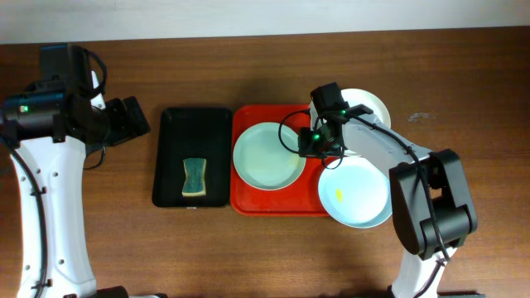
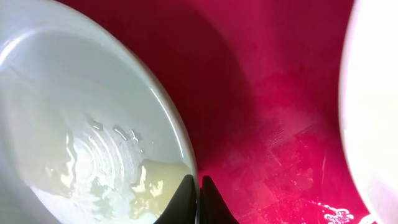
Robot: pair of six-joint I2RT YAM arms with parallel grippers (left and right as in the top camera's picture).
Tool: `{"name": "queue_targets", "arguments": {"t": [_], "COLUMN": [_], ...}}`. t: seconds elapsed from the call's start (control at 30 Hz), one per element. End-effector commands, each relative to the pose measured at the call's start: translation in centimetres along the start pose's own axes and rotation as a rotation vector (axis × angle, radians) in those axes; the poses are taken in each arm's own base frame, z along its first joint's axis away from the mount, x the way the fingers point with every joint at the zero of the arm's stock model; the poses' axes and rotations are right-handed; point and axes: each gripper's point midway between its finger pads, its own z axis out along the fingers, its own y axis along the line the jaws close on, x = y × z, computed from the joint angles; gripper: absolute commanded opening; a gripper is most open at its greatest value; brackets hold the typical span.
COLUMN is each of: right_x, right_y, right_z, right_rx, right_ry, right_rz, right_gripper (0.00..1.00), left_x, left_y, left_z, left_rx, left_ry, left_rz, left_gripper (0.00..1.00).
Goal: Clean dirty plates on tray and stack at the side
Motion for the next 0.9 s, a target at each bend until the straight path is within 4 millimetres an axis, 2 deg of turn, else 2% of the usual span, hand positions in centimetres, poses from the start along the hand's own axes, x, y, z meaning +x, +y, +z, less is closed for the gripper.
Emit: {"name": "queue_targets", "arguments": {"t": [0.0,0.43,0.87], "right_x": [0.6,-0.4,-1.7], "right_y": [-0.5,0.9,2.6], "right_z": [0.6,-2.7,-7.3], "right_rx": [0.017,0.016,0.001], "right_ry": [0.019,0.043,-0.002], "right_rz": [0.011,-0.010,-0.029], "right_gripper": [0.04,0.04,0.04], "left_x": [-0.3,-0.3,-0.3], "left_y": [0.2,0.2,0.2], "left_z": [-0.5,-0.5,-0.5], "left_rx": [-0.004,-0.004,-0.004], "left_ry": [-0.017,-0.017,-0.017], "left_rz": [-0.010,-0.010,-0.010], "left_gripper": [0.99,0.99,0.99]}}
